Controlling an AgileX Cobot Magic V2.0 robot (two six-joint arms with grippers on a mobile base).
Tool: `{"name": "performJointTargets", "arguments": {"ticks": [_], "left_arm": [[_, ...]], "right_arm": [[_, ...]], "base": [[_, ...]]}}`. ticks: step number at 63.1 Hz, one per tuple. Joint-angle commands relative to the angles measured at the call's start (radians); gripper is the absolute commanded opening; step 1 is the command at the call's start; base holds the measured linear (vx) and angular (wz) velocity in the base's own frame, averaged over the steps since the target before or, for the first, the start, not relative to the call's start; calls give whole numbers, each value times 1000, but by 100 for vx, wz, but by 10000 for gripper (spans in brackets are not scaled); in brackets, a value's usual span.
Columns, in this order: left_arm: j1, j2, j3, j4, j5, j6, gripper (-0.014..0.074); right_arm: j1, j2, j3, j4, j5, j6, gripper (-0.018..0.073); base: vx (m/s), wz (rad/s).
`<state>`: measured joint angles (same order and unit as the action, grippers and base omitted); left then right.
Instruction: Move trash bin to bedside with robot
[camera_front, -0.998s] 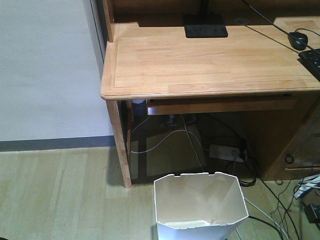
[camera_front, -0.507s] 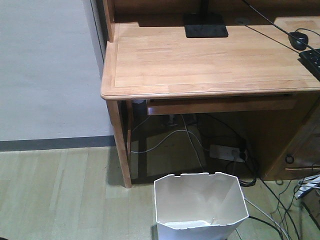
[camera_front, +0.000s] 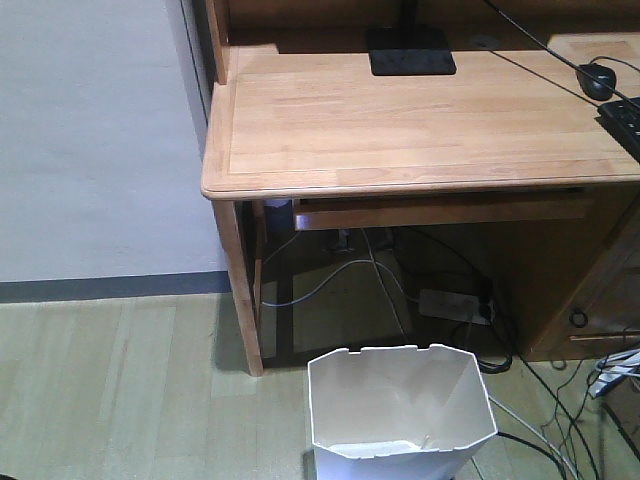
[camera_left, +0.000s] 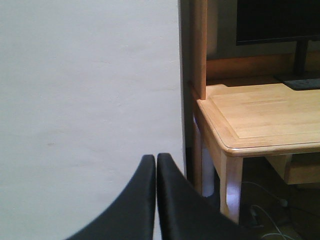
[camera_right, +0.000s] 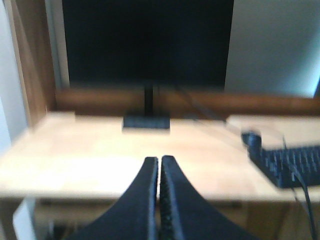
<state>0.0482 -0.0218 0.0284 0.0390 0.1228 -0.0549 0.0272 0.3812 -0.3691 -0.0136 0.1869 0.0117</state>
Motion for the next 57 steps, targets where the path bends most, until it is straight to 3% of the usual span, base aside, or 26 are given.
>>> {"name": "performJointTargets", "arguments": {"ticks": [1, 30, 39, 57], "left_arm": [[-1, -5, -21, -5, -72, -4, -6], [-1, -5, -21, -5, -72, -4, -6], [-1, -5, -21, -5, -72, -4, -6], [-1, -5, -21, -5, -72, -4, -6]], "right_arm": [[0, 95, -68, -16, 48, -19, -9], [0, 239, -71, -6, 93, -12, 17], [0, 239, -71, -7, 94, -12, 109], [0, 239, -71, -7, 89, -12, 440]], "base": [[0, 0], [0, 0], [0, 0], [0, 0]]}}
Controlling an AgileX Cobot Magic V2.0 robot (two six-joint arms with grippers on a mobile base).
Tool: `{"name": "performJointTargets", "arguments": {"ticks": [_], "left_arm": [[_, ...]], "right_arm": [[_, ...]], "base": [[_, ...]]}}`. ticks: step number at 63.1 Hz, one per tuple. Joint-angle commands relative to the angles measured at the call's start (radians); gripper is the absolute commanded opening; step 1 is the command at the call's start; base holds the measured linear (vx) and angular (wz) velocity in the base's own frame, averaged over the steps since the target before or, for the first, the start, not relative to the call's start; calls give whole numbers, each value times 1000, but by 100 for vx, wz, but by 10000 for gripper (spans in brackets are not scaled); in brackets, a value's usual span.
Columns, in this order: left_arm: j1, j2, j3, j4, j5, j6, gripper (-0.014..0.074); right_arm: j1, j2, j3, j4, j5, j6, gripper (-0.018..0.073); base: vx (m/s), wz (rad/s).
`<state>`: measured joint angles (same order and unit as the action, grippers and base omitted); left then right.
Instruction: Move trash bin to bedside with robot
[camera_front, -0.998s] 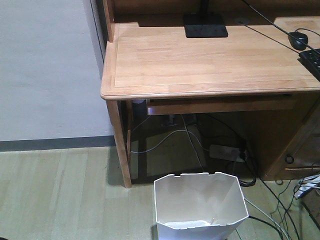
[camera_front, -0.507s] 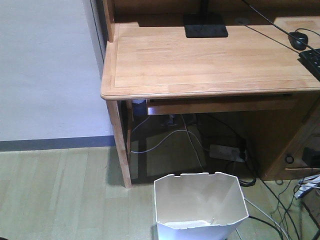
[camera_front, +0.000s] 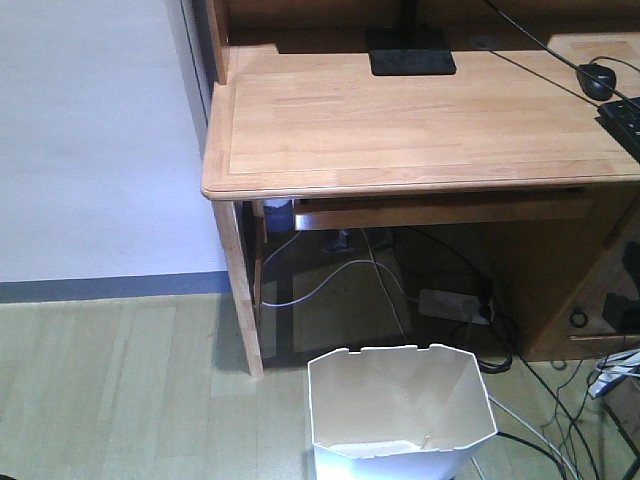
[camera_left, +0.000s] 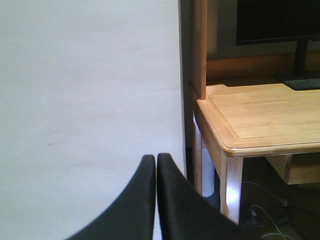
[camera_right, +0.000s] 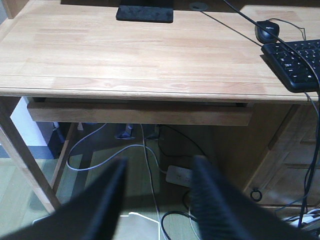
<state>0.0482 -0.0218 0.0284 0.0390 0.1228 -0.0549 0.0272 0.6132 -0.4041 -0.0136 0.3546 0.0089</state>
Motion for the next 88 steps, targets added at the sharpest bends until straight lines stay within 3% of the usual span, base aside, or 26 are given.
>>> {"name": "performJointTargets", "arguments": {"ticks": [1, 8, 17, 42, 51, 64, 79, 88], "left_arm": [[-1, -5, -21, -5, -72, -4, -6], [-1, -5, -21, -5, -72, -4, -6], [-1, -5, -21, -5, -72, -4, -6], [-1, -5, -21, -5, -72, -4, -6], [-1, -5, -21, -5, -72, -4, -6], [-1, -5, -21, -5, -72, -4, -6], [-1, -5, -21, -5, -72, -4, -6], [-1, -5, -21, -5, -72, -4, -6]], "right_arm": [[0, 7, -36, -7, -80, -9, 452], [0, 7, -36, -7, -94, -9, 505], [0, 28, -48, -8, -96, -2, 498], [0, 452, -276, 14, 68, -9, 490], [-3, 611, -374, 14, 183, -117, 490], [-32, 821, -474, 43, 218, -164, 490], [-144, 1060, -488, 230, 167, -363, 490], [-151, 1223, -493, 292, 97, -493, 490]], "base": [[0, 0], [0, 0], [0, 0], [0, 0], [0, 0], [0, 0], [0, 0], [0, 0]]}}
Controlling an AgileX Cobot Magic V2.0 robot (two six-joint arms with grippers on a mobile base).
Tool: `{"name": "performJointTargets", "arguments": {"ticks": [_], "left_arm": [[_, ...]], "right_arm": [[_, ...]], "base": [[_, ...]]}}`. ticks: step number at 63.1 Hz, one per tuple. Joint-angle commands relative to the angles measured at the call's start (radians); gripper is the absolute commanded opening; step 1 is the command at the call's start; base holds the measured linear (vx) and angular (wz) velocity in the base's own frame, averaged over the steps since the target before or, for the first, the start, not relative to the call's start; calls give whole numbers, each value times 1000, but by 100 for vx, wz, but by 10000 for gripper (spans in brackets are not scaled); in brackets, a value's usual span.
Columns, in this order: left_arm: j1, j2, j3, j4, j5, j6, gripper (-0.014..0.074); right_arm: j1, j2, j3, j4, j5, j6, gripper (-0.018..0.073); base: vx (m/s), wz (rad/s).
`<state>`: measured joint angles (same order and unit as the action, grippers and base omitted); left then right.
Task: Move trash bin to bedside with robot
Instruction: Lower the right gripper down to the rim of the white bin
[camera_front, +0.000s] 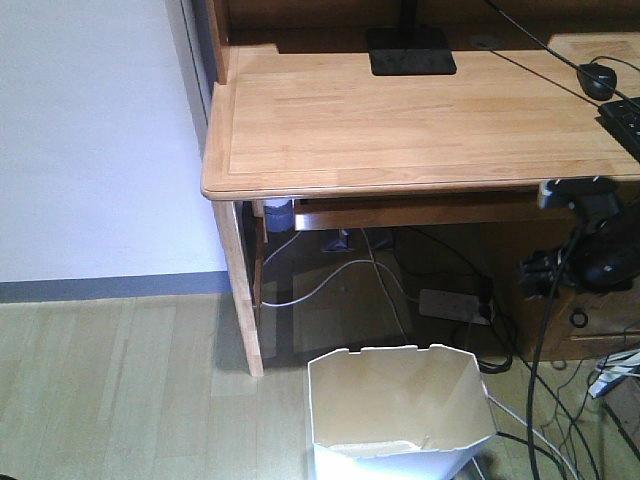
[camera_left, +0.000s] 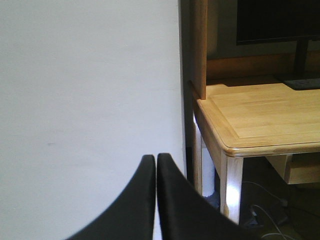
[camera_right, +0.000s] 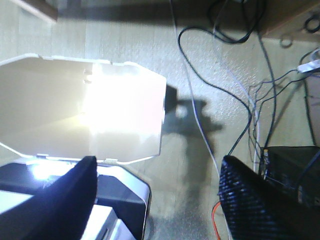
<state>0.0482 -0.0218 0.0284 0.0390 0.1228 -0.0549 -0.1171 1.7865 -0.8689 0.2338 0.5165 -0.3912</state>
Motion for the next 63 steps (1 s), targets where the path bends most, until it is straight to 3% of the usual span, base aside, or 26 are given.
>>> {"name": "performJointTargets", "arguments": {"ticks": [1, 27, 63], "left_arm": [[-1, -5, -21, -5, -72, -4, -6], [-1, -5, -21, -5, -72, -4, -6], [-1, -5, -21, -5, -72, -4, -6]], "right_arm": [[-7, 76, -29, 46, -74, -99, 490], [-3, 469, -36, 63, -362, -149, 490], [54, 906, -370, 91, -321, -145, 491]], "base": [[0, 0], [0, 0], [0, 0]]}}
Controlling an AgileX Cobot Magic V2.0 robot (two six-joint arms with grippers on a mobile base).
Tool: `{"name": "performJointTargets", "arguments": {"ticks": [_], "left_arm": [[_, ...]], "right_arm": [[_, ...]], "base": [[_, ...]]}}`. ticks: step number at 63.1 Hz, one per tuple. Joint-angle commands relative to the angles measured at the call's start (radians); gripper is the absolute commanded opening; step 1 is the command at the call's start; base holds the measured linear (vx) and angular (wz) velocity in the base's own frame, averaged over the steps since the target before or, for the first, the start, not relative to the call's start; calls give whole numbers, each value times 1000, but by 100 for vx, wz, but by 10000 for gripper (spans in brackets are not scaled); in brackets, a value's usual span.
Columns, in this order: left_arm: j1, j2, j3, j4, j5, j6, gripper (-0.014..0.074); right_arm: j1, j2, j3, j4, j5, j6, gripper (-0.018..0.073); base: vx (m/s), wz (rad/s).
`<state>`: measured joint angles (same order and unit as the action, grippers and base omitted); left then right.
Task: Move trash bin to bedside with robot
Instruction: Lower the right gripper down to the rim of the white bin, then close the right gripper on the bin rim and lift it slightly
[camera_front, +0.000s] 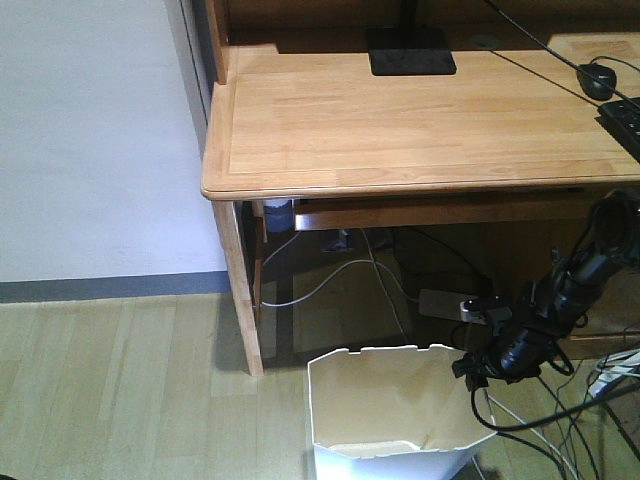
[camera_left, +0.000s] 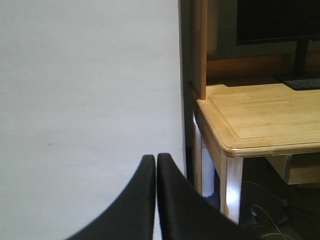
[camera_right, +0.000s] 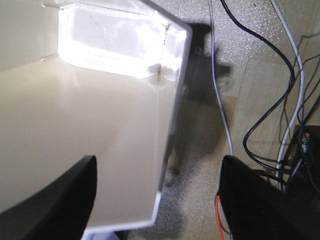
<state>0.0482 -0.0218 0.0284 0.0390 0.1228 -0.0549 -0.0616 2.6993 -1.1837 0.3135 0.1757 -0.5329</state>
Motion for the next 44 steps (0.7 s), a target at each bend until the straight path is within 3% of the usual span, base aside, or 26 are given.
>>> {"name": "performJointTargets", "arguments": {"ticks": [1, 31, 36, 44], "left_arm": [[-1, -5, -21, -5, -72, -4, -6], [-1, -5, -21, -5, -72, -4, -6], [-1, -5, -21, -5, -72, -4, -6], [-1, -5, -21, -5, -72, -4, -6]], "right_arm": [[-2, 3, -65, 11, 23, -3, 491], [-3, 241, -315, 7, 90, -3, 482], [-3, 258, -342, 8, 112, -3, 445], [-3, 286, -381, 10, 156, 2, 290]], "base": [[0, 0], [0, 0], [0, 0], [0, 0]]}}
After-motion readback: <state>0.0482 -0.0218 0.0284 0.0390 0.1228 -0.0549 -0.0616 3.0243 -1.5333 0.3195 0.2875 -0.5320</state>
